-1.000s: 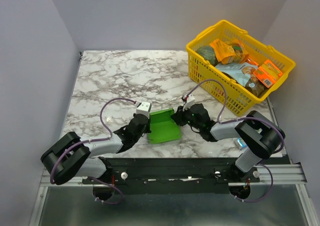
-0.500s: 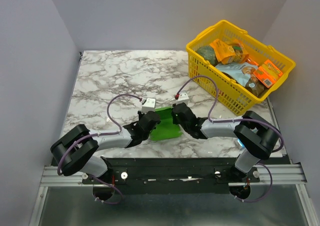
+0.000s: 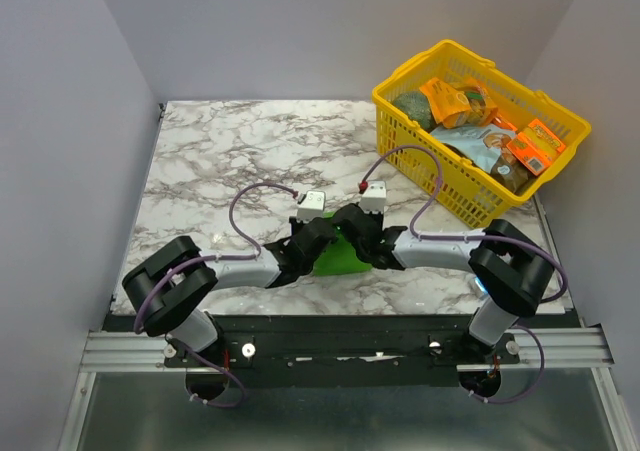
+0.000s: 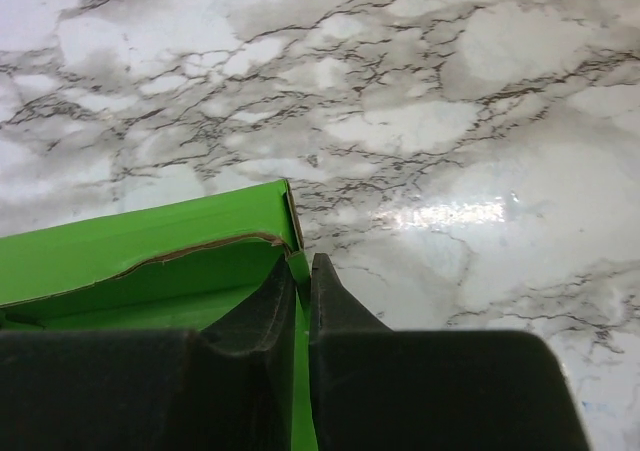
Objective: Fold the paper box
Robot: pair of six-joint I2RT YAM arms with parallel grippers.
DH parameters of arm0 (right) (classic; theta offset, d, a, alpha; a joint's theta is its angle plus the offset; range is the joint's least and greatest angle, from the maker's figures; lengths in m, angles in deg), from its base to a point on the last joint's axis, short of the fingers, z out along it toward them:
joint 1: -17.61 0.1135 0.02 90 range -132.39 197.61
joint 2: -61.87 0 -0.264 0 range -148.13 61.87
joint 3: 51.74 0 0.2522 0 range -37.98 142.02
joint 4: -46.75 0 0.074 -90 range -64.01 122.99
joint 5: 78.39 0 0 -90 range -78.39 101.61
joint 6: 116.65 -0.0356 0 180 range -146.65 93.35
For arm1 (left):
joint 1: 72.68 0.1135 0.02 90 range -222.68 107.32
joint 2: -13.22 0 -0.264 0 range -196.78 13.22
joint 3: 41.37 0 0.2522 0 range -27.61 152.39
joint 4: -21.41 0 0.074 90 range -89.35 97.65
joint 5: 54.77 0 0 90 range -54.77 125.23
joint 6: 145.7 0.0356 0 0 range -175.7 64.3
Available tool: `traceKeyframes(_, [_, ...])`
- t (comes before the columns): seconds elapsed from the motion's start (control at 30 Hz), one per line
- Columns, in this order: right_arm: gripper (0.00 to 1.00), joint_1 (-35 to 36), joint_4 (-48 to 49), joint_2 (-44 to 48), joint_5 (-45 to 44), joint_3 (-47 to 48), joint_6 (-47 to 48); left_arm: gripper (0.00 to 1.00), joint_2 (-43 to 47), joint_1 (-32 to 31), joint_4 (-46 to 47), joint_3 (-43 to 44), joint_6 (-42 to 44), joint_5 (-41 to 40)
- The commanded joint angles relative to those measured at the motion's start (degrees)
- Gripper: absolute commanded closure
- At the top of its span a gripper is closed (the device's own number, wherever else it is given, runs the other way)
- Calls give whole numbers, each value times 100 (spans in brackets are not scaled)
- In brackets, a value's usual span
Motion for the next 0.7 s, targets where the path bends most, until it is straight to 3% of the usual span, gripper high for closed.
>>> traceKeyframes(0.0, [99,-221,-1566,-162,-1879,119,-629,100,-284,122,-884,44,119,-1028])
traceKeyframes(0.2, [99,-212,-1602,-223,-1660,224,-664,100,-495,131,-796,123,215,-984])
traceKeyframes(0.33, [99,-221,-1068,-188,-889,119,-217,100,-443,131,-629,150,119,-449])
traceKeyframes(0.37, [99,-221,-1040,-214,-773,128,-112,94,-312,131,-620,158,75,-335])
traceKeyframes(0.4, [99,-247,-1040,-267,-685,163,-50,79,-215,131,-576,132,40,-238])
traceKeyframes(0.5, [99,-300,-1040,-337,-438,181,-5,59,268,122,-322,-96,-57,166])
traceKeyframes(0.67, [99,-344,-1031,-373,-306,198,30,45,927,131,-128,-369,4,614])
